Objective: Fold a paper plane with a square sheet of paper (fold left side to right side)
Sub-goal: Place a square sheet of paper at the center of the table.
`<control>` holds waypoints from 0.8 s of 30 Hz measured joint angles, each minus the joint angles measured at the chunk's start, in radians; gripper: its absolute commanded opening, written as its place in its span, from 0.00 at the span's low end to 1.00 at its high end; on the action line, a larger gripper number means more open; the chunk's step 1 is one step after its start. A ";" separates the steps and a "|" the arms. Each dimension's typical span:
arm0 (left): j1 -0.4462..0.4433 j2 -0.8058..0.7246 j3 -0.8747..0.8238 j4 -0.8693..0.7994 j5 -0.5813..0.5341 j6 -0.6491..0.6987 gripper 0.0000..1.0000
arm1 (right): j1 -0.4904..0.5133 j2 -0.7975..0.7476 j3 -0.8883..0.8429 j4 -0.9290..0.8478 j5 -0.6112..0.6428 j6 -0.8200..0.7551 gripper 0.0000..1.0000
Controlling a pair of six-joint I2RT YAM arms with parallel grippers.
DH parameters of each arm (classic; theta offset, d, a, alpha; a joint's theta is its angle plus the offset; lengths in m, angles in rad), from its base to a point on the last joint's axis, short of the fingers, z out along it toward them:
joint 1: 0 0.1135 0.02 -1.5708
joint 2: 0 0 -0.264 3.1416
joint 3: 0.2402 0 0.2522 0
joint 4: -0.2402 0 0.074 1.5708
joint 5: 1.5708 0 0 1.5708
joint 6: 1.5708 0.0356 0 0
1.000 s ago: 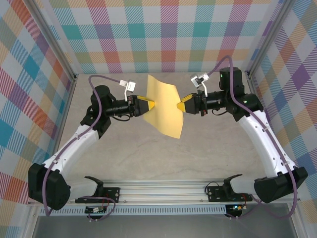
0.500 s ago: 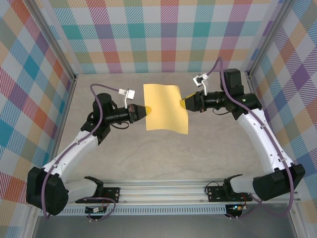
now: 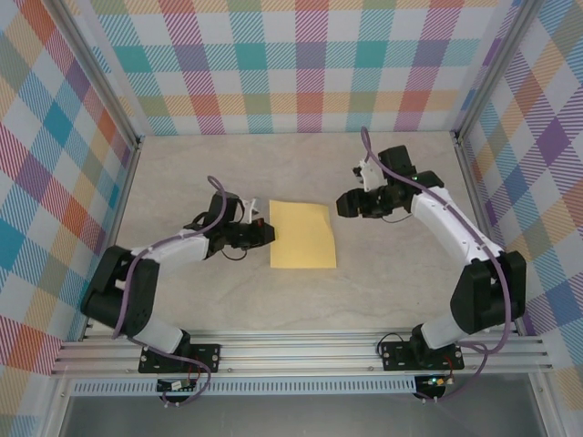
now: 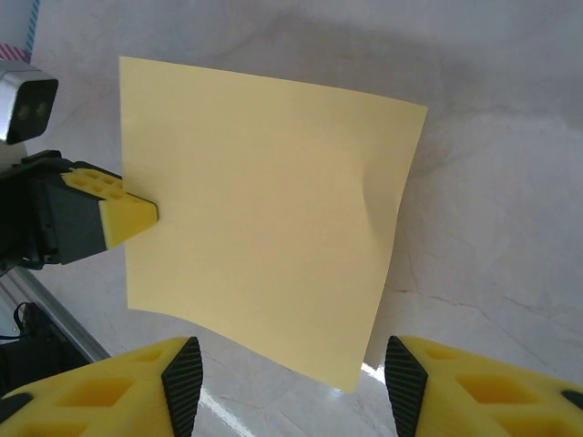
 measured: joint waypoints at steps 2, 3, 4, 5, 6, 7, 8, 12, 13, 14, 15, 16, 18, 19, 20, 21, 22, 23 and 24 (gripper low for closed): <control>0.000 0.073 0.026 -0.045 -0.015 0.013 0.00 | 0.006 0.035 -0.071 0.080 -0.023 0.068 0.47; 0.000 0.098 0.037 -0.062 -0.021 0.017 0.00 | 0.013 0.061 -0.096 0.116 -0.033 0.097 0.44; 0.000 0.114 0.047 -0.079 -0.027 0.022 0.00 | 0.023 0.095 -0.113 0.149 -0.039 0.126 0.41; 0.000 0.118 0.053 -0.091 -0.034 0.027 0.00 | 0.034 0.127 -0.117 0.167 -0.039 0.147 0.39; 0.000 0.118 0.060 -0.108 -0.040 0.032 0.00 | 0.051 0.166 -0.117 0.192 -0.039 0.167 0.37; 0.000 0.117 0.072 -0.122 -0.045 0.040 0.00 | 0.066 0.199 -0.117 0.217 -0.038 0.182 0.35; 0.000 0.117 0.081 -0.131 -0.049 0.046 0.00 | 0.081 0.226 -0.117 0.235 -0.038 0.196 0.33; 0.000 0.116 0.111 -0.154 -0.053 0.065 0.00 | 0.122 0.311 -0.117 0.291 -0.038 0.235 0.28; 0.000 0.116 0.114 -0.159 -0.053 0.067 0.01 | 0.129 0.328 -0.116 0.299 -0.036 0.243 0.27; 0.000 0.116 0.114 -0.161 -0.053 0.068 0.03 | 0.132 0.342 -0.114 0.302 -0.033 0.248 0.27; 0.000 0.116 0.115 -0.161 -0.052 0.068 0.06 | 0.132 0.357 -0.113 0.304 -0.028 0.252 0.27; 0.000 0.116 0.116 -0.162 -0.050 0.068 0.10 | 0.132 0.372 -0.109 0.304 -0.022 0.257 0.27; -0.002 0.116 0.119 -0.161 -0.039 0.059 0.18 | 0.132 0.392 -0.106 0.303 -0.010 0.267 0.27; -0.004 0.116 0.122 -0.160 -0.035 0.055 0.23 | 0.132 0.400 -0.105 0.300 -0.005 0.270 0.27; -0.006 0.116 0.128 -0.158 -0.029 0.049 0.27 | 0.132 0.403 -0.103 0.298 -0.007 0.271 0.27; -0.012 0.116 0.135 -0.157 -0.021 0.042 0.31 | 0.132 0.403 -0.102 0.298 -0.008 0.274 0.27; -0.017 0.116 0.142 -0.153 -0.012 0.033 0.36 | 0.132 0.403 -0.101 0.298 -0.005 0.274 0.27; -0.024 0.116 0.150 -0.148 -0.003 0.023 0.40 | 0.132 0.403 -0.101 0.298 -0.004 0.277 0.27; -0.032 0.116 0.156 -0.137 0.008 0.011 0.43 | 0.132 0.403 -0.101 0.299 -0.005 0.279 0.27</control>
